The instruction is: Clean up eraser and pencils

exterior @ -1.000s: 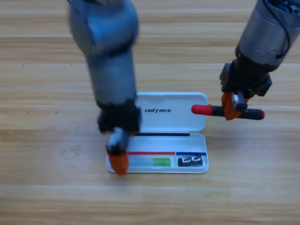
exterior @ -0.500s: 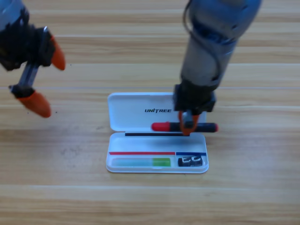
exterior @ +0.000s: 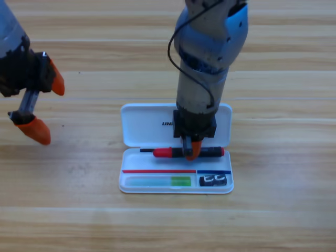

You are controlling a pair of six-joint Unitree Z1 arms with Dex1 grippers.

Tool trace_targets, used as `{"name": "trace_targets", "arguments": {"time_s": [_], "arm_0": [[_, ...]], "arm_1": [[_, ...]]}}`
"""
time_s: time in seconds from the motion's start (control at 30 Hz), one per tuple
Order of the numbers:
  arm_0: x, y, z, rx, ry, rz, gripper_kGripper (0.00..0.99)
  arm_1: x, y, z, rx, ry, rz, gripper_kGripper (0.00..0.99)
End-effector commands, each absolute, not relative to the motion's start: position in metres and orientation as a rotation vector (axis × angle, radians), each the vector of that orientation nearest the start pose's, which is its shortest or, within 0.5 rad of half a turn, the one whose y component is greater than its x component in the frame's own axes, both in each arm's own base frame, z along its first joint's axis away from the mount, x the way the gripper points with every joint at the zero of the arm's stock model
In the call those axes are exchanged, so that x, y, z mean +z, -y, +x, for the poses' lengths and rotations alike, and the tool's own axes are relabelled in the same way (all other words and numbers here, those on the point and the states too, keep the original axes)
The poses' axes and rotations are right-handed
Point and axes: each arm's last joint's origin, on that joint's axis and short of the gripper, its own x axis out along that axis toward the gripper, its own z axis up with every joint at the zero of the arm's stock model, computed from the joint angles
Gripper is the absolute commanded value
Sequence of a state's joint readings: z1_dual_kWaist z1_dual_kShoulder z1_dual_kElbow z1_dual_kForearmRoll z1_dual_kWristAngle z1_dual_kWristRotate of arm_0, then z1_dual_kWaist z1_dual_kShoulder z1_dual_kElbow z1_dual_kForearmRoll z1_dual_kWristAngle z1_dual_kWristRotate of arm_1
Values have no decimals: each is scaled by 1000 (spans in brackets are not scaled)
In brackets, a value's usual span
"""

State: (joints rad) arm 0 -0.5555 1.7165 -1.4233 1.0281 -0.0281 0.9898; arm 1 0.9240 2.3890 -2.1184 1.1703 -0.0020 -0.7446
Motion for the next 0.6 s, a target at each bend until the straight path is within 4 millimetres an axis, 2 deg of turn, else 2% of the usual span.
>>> {"name": "trace_targets", "arguments": {"time_s": [0.03,0.17,0.23,0.33,0.47,0.6], "arm_0": [[303,162,269,-1134,-1035,1146,990],[303,161,269,-1135,-1038,1146,990],[302,161,269,-1134,-1041,1145,990],[302,158,270,-1130,-1044,1143,990],[311,152,274,-1108,-1017,1140,990],[329,144,292,-1054,-950,1108,977]], "arm_1": [[194,-409,289,1258,-1099,-1266,910],[218,-404,283,1284,-1061,-1231,959],[239,-399,276,1312,-1025,-1195,959],[281,-385,262,1377,-955,-1111,960],[337,-355,232,1511,-851,-962,960],[369,-316,207,1568,-709,-818,960]]}}
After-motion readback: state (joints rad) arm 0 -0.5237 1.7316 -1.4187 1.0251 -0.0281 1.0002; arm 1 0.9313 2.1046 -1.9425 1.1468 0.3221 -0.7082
